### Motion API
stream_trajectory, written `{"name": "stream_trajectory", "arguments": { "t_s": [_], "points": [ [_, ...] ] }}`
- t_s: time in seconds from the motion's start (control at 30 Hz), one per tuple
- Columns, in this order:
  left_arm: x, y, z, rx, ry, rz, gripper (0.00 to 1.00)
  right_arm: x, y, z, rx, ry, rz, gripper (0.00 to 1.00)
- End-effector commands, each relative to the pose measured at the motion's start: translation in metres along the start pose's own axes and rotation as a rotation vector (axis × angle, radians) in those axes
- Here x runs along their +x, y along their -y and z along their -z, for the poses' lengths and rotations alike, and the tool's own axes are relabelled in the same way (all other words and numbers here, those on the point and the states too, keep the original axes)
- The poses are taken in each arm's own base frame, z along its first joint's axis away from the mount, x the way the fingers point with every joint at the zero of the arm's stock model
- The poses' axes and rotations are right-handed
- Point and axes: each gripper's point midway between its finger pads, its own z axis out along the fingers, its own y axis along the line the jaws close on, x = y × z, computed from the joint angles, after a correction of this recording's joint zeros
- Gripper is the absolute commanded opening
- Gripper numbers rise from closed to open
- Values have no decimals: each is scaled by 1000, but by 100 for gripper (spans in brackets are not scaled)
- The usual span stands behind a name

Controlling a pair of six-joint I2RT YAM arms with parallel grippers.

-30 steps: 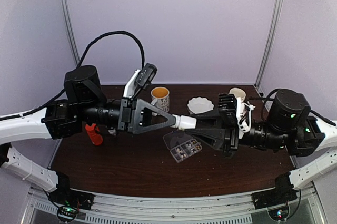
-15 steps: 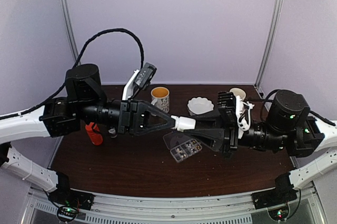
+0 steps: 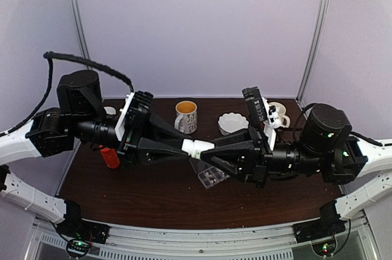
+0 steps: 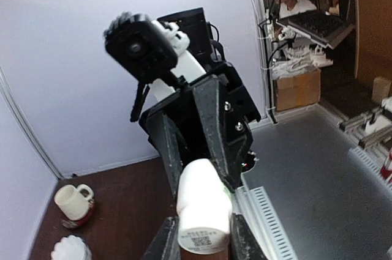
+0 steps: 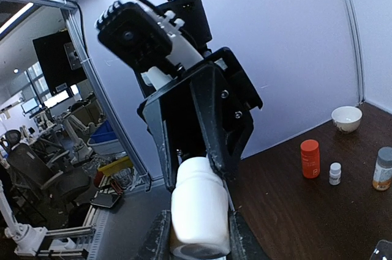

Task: Sort the pills into containers
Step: Screw the lid of the pill bottle onto the pill bottle.

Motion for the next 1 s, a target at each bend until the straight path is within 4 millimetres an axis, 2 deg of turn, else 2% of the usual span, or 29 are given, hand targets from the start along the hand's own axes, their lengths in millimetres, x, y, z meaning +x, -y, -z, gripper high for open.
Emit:
{"name": "stream_trajectory", "arguments": {
  "t_s": [0.0,0.3,0.47,0.5,0.57,0.63,0.7,0.73,0.8,0.9,0.97],
  "points": [
    [-5,0,11,-44,-42,-527,0,-50,-27,11,-145,148,-304,0],
    [-6,-2,16,-93,-128,-1055,0,-55,-25,16,-203,210,-512,0],
    [-9,-15,16,-153,-205,-1199,0,-58,-24,18,-204,214,-520,0],
    [-11,-17,17,-168,-202,-1173,9,-58,-23,19,-194,217,-504,0],
    [-13,-21,16,-199,-192,-1073,36,-58,-16,23,-148,213,-446,0],
    [-8,-24,14,-223,-192,-954,69,-57,-9,29,-87,206,-363,0],
    [-6,-28,17,-267,-173,-818,93,-50,2,35,-3,165,-258,0],
    [-6,-29,20,-295,-152,-751,97,-48,6,38,34,146,-200,0],
    [-7,-33,31,-371,-106,-599,97,-45,11,44,83,108,-74,0],
    [-20,-40,51,-477,27,-327,97,-47,16,51,127,96,55,0],
    [-29,-38,55,-464,97,-140,98,-46,16,54,137,77,119,0]
  ]
}}
